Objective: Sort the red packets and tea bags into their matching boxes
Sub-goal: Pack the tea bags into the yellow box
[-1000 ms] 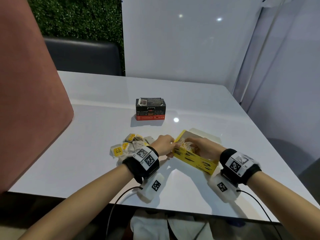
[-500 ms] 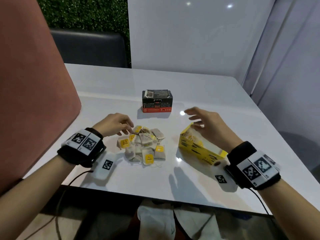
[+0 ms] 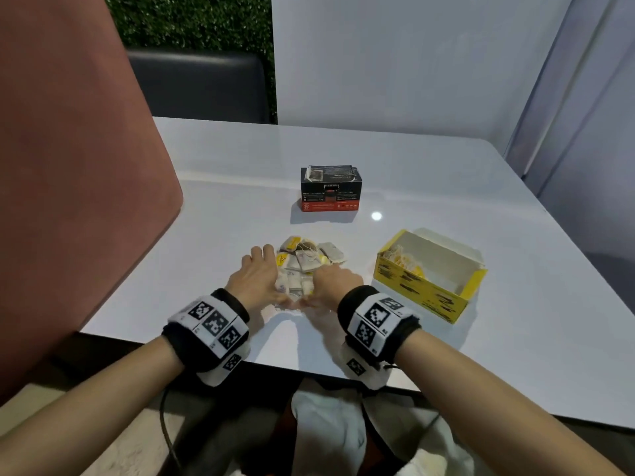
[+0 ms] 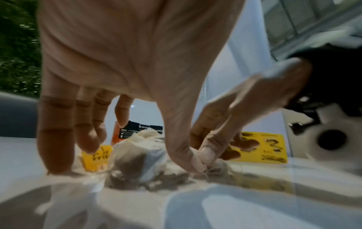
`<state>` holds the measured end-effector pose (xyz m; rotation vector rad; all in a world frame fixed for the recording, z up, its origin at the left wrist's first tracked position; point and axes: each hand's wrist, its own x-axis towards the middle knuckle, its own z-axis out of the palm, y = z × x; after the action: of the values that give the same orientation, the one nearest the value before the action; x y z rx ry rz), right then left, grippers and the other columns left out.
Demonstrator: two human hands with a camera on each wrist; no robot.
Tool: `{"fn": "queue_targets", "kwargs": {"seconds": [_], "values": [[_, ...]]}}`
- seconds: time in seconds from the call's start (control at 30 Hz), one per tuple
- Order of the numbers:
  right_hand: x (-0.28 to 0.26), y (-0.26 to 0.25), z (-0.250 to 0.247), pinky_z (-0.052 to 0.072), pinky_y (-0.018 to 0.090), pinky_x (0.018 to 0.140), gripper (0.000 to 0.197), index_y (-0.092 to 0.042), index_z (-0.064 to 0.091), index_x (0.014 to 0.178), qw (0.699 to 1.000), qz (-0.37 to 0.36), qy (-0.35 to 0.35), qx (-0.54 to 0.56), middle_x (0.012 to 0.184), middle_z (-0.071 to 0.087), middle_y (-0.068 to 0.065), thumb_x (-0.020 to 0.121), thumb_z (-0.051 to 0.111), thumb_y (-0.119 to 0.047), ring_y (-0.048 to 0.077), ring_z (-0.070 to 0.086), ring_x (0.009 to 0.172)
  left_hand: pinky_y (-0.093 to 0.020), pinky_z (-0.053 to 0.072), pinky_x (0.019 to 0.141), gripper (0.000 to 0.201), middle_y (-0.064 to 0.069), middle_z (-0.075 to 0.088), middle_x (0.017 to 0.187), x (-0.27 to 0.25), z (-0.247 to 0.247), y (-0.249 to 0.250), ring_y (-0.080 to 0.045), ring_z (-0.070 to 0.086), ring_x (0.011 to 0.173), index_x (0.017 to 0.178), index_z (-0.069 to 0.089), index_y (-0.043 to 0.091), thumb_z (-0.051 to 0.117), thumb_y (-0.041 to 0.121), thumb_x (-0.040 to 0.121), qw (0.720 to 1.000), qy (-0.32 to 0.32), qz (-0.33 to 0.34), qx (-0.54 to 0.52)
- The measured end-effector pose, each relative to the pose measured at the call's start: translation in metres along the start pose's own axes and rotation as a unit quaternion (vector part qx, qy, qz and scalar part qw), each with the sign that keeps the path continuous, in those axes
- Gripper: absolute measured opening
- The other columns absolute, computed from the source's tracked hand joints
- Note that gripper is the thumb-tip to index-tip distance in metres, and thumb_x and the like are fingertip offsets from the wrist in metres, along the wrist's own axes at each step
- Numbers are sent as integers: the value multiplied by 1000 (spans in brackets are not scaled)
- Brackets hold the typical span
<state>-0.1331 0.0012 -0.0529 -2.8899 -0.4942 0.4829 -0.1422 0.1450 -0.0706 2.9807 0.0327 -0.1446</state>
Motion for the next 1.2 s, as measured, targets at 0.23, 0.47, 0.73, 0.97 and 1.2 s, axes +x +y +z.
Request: {"fn": "queue_targets", "kwargs": {"seconds": [0.23,0.47,0.73,0.97,1.2], "values": [[0,13,-5,52,35,75,31,-4,60,105,998,-21,-9,62,97,61,10,88,60,-30,26,61,87,-28,30,69,44,-16,47,114,-5,2,-5,-31,49,105,112,39,1,64,23,83,997,-16,72,-18],[-1,27,-10,52,41,80,30,-19,56,118,972,-217,55,-68,115,51,8,91,51,-6,26,56,101,-29,33,64,9,-8,49,89,-2,-12,-16,-31,53,93,90,50,7,51,17,89,994,-13,73,-77],[8,24,2,39,30,66,26,-15,53,118,933,-277,109,-202,120,42,9,92,52,-16,25,39,113,-18,48,65,45,1,58,68,-1,-31,-51,-10,54,64,77,65,6,63,44,53,861,-34,-27,-506],[10,30,-14,53,36,72,8,-11,58,95,973,-196,116,-21,96,63,8,88,55,-7,25,61,92,-23,59,64,12,-11,58,81,-1,-25,-39,-14,65,61,88,57,4,53,13,93,728,-55,-97,-676],[11,51,-19,59,33,64,19,11,63,97,905,82,73,410,70,63,13,85,64,-4,22,61,59,-19,56,54,20,-13,62,88,1,-26,-33,-10,66,57,92,58,-2,47,14,96,671,-91,-133,-724]]}}
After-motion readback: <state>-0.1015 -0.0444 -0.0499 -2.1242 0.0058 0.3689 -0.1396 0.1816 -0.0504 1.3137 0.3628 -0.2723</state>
